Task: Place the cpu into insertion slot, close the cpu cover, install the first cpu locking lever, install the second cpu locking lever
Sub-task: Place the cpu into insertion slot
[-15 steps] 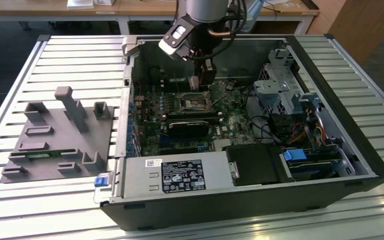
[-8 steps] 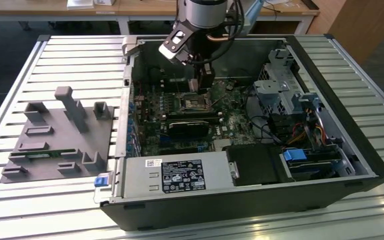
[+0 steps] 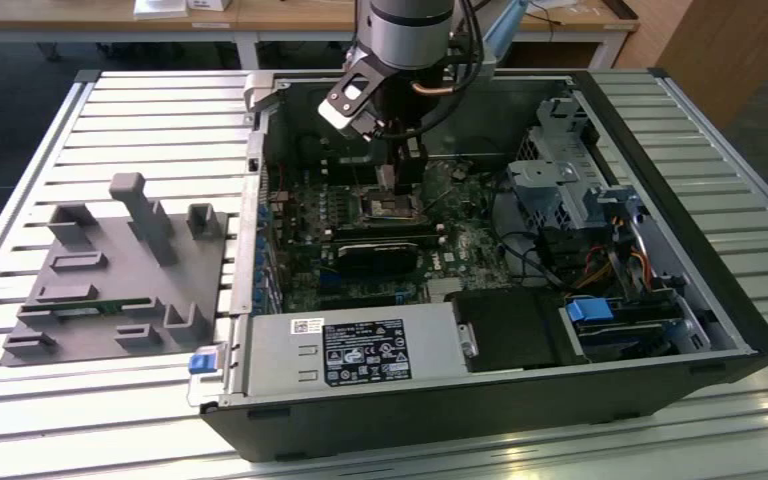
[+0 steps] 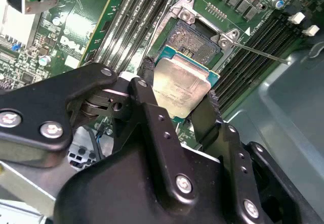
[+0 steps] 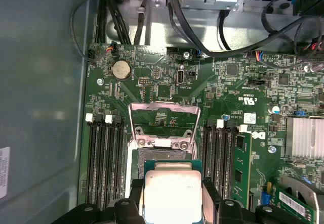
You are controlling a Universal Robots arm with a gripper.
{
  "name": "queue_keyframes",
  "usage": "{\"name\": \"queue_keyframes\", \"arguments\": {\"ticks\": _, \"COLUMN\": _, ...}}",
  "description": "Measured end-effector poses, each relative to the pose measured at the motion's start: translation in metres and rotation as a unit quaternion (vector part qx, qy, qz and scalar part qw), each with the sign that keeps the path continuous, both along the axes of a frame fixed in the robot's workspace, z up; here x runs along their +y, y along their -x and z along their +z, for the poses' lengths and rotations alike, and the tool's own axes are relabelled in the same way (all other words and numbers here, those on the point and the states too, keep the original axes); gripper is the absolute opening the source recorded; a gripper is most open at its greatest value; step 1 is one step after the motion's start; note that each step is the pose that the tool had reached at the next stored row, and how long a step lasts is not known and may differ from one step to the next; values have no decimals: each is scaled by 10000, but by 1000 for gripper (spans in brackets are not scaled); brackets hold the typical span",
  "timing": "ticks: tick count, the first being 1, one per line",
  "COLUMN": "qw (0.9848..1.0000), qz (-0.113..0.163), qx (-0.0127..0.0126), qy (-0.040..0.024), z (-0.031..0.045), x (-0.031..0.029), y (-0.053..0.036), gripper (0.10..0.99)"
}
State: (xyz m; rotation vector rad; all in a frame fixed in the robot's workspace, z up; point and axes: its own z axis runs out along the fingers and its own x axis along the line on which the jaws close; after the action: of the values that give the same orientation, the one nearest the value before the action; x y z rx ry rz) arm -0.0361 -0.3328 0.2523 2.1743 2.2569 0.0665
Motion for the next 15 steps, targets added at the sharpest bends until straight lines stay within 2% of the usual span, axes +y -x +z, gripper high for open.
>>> {"name": "queue_keyframes", "arguments": {"ticks": 4, "qw": 10000, "qz": -20, "qx": 0, "qy": 10, "z": -38, "x": 0, "y": 0, "gripper": 541}}
{"name": "queue_keyframes", "arguments": {"ticks": 8, "qw": 10000, "qz": -22, "qx": -1, "qy": 41, "z": -43, "x": 0, "y": 0, "gripper": 541}}
{"name": "queue_keyframes", "arguments": {"ticks": 15, "qw": 10000, "qz": -26, "qx": -3, "qy": 48, "z": -55, "x": 0, "y": 0, "gripper": 541}}
